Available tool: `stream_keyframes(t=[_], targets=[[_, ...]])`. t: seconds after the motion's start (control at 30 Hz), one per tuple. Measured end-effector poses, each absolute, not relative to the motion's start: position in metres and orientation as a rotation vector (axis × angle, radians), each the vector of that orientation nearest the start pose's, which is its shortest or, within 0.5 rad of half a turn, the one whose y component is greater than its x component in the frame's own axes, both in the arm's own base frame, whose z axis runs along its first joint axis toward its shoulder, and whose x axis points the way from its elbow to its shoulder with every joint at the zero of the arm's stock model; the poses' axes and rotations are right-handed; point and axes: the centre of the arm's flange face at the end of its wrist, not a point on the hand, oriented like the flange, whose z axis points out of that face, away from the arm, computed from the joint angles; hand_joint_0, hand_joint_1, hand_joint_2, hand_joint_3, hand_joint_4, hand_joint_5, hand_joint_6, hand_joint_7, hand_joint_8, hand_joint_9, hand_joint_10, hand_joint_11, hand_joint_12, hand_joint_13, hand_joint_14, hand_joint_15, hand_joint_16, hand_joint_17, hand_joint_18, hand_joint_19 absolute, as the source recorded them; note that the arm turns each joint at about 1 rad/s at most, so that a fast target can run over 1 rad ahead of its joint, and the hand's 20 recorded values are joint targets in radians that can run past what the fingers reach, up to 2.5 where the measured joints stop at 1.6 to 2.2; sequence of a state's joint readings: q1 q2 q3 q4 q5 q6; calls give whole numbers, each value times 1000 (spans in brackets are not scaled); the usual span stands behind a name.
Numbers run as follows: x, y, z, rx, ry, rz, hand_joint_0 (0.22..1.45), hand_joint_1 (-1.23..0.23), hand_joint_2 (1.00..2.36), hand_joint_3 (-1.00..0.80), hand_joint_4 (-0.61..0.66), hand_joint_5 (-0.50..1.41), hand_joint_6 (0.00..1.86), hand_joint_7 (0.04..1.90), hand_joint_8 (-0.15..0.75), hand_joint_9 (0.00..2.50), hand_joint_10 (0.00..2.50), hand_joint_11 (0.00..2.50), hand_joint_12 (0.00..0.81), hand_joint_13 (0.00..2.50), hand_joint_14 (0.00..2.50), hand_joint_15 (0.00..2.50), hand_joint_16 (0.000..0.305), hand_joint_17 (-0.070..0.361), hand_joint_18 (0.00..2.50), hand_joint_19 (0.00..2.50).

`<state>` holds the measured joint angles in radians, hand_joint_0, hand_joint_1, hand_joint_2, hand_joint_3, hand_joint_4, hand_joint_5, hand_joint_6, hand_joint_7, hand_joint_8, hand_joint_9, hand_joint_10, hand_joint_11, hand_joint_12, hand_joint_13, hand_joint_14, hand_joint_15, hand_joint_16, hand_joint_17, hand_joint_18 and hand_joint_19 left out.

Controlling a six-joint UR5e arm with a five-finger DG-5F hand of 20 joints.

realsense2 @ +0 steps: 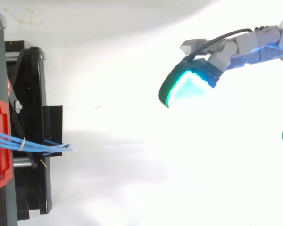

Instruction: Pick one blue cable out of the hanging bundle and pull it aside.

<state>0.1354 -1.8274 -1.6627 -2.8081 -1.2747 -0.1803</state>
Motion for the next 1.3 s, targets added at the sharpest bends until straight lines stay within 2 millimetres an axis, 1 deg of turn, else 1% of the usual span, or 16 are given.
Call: stream_keyframes(t=[0.13,0.27,0.33,0.43,0.67,0.9,1.13,1.3], targets=[[591,-81,330,1172,1202,933,526,-452,1000,-488,159,-224,501,673,211,383,1,0,320,94,0,22,48,109,0,177],[601,-78,309,1178,1204,934,526,-453,1001,-484,168,-221,501,680,216,395,0,6,322,104,0,20,48,108,0,176],[606,-76,302,1174,1193,937,527,-453,1001,-486,172,-219,502,684,218,399,0,7,321,107,1,21,48,108,1,183],[610,-76,297,1172,1179,933,528,-454,1001,-483,172,-218,502,685,218,401,0,6,322,110,1,26,48,108,9,183],[619,-74,277,1181,1154,909,530,-457,1001,-483,180,-216,502,689,219,410,0,17,323,123,0,29,48,108,23,187],[624,-71,272,1166,1140,910,532,-458,1001,-480,189,-212,502,694,224,422,0,20,324,138,0,34,48,108,42,203],[625,-68,272,1149,1140,859,533,-477,1001,-480,204,-204,502,694,231,457,0,18,328,172,0,19,48,108,86,176],[629,-64,263,1139,1138,836,535,-480,1001,-483,207,-203,502,692,232,463,0,9,328,179,0,19,48,107,103,176]])
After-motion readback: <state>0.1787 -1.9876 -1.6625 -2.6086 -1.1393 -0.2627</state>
